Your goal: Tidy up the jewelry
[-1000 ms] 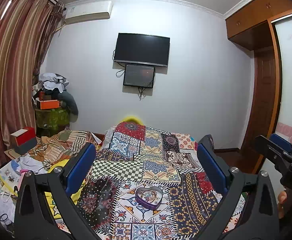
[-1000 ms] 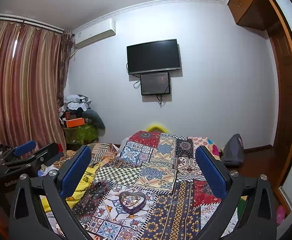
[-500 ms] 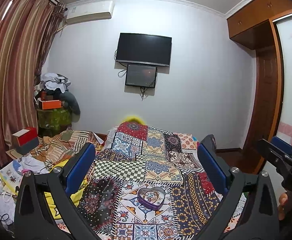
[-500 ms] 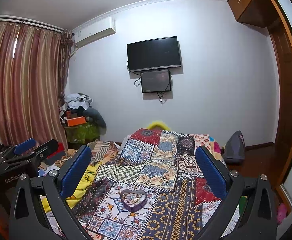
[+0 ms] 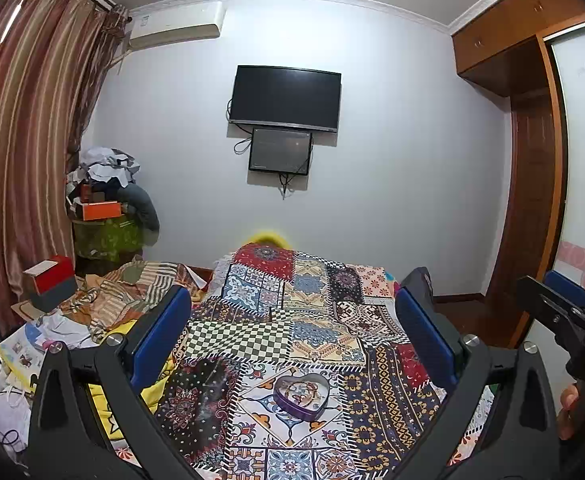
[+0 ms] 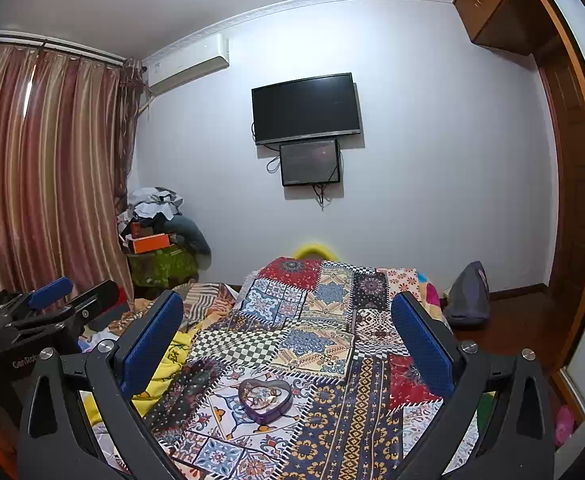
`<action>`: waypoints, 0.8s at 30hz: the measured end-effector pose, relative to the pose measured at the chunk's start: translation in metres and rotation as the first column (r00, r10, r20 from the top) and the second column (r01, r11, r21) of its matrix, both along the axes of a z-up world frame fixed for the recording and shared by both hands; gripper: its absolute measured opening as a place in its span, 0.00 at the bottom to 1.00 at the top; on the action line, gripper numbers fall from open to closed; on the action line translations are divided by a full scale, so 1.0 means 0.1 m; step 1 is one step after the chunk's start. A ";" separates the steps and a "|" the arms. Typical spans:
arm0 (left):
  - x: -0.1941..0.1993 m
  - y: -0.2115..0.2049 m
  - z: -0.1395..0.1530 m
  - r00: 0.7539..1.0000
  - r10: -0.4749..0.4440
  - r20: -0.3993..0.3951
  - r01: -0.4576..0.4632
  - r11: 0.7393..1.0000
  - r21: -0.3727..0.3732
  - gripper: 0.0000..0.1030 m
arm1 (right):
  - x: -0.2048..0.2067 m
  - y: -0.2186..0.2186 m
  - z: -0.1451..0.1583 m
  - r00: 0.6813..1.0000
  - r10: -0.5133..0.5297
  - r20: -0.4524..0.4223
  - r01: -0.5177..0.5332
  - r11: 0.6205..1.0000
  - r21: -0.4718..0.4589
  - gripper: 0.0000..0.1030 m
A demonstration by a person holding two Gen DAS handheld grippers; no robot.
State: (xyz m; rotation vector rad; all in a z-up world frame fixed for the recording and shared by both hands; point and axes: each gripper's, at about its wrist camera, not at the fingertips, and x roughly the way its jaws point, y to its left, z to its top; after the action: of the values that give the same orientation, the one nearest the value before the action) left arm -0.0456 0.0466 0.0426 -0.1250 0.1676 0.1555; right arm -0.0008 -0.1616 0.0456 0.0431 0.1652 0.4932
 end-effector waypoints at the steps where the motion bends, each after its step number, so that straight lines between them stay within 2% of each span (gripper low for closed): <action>1: 0.00 -0.01 0.00 1.000 -0.002 0.000 0.002 1.000 0.002 0.99 | 0.00 0.00 0.00 1.000 0.000 0.000 0.000 1.000 0.000 1.00; 11: 0.01 -0.08 0.02 1.000 -0.022 -0.002 0.022 0.999 0.030 0.99 | 0.00 -0.01 0.01 1.000 -0.006 0.003 0.006 1.000 -0.003 1.00; 24: 0.02 -0.09 0.04 1.000 -0.031 -0.006 0.031 0.999 0.024 0.99 | 0.00 -0.03 0.00 1.000 -0.017 0.001 0.017 1.000 -0.004 1.00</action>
State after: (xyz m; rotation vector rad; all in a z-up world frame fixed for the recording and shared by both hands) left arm -0.0437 0.0375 0.0462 -0.0979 0.1731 0.1269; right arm -0.0010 -0.1647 0.0456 0.0400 0.1648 0.4755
